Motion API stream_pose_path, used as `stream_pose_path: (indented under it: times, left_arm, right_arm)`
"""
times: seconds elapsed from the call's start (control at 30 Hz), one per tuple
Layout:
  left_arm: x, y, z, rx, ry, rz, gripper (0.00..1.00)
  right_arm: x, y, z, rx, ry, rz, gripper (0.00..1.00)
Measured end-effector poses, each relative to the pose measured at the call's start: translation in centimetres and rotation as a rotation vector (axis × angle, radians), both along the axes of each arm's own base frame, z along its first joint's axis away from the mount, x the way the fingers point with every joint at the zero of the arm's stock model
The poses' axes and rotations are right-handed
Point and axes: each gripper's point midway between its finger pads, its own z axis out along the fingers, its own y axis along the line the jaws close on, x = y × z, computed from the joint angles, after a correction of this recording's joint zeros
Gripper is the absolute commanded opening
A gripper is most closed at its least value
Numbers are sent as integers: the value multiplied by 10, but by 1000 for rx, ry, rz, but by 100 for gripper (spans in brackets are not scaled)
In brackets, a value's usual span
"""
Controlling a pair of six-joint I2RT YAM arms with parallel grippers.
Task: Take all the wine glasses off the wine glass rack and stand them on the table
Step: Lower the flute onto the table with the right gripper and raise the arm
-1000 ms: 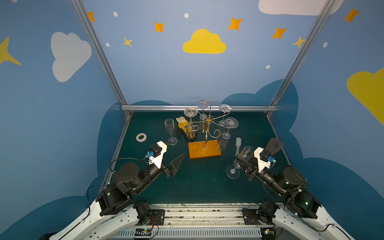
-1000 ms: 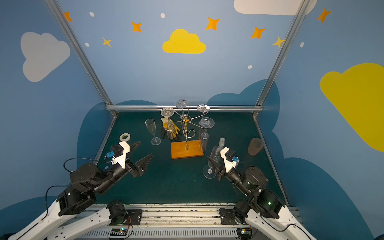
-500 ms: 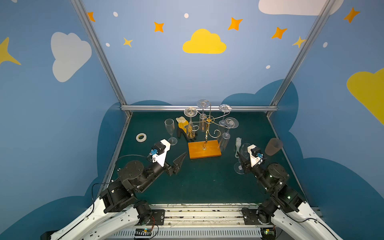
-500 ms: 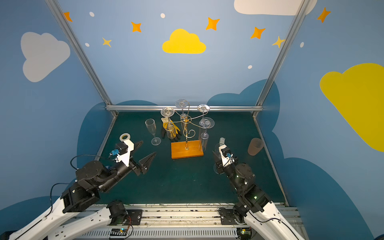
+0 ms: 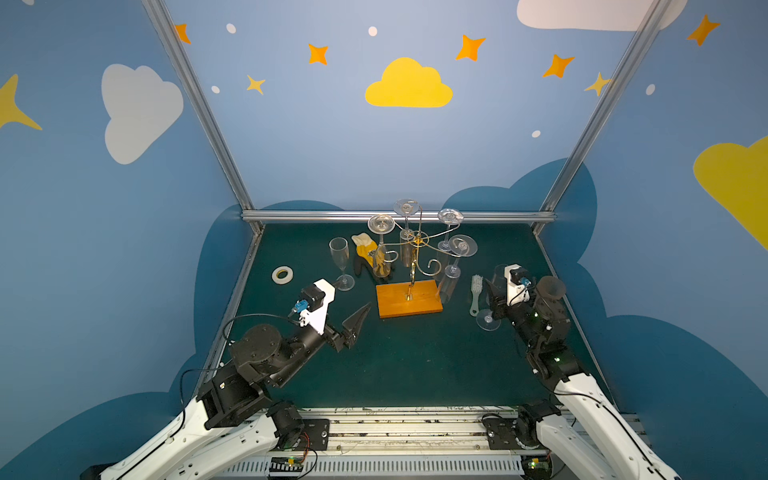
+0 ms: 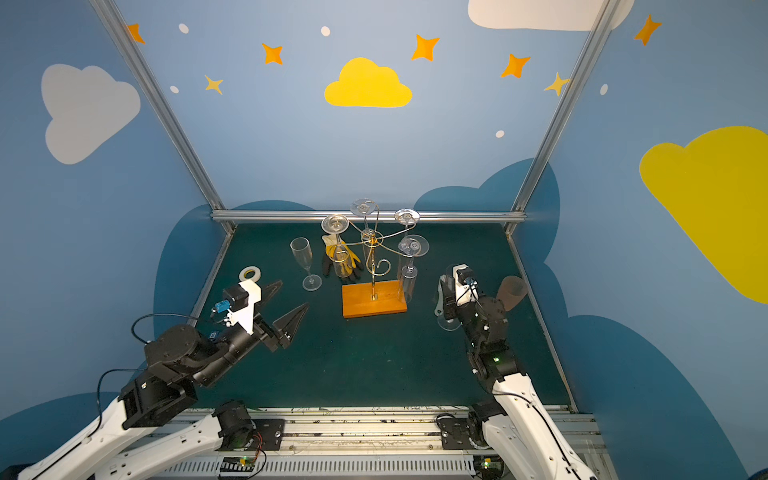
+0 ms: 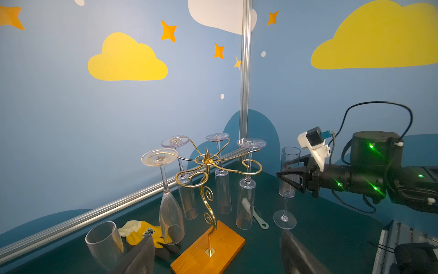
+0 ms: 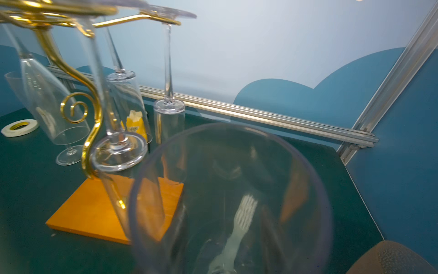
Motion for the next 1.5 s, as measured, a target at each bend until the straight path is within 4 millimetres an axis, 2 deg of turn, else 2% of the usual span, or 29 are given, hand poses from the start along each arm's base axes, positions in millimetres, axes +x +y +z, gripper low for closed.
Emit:
stream_pose_path:
  times: [0.17, 0.43, 0.53, 0.9, 1.0, 1.23, 1.5]
  left_arm:
    - [1, 1, 0, -3, 1, 7, 82]
    - [3, -1, -1, -5, 10, 13, 82]
    - [5, -1, -2, -1, 13, 18, 82]
    - [14, -6, -8, 16, 35, 43, 81]
    - [17, -10, -11, 26, 41, 45, 81]
    - [20, -14, -10, 30, 44, 48, 81]
    - [20, -12, -9, 25, 41, 52, 81]
  right_arm:
    - [28, -15, -8, 2, 42, -35, 21]
    - [78, -42, 16, 36, 35, -112, 20]
    - [93, -50, 16, 44, 22, -123, 20]
    - [140, -64, -40, 58, 89, -126, 19]
    - [148, -66, -44, 58, 90, -125, 19]
    - [166, -69, -39, 60, 38, -124, 19]
    - [181, -75, -55, 69, 35, -136, 19]
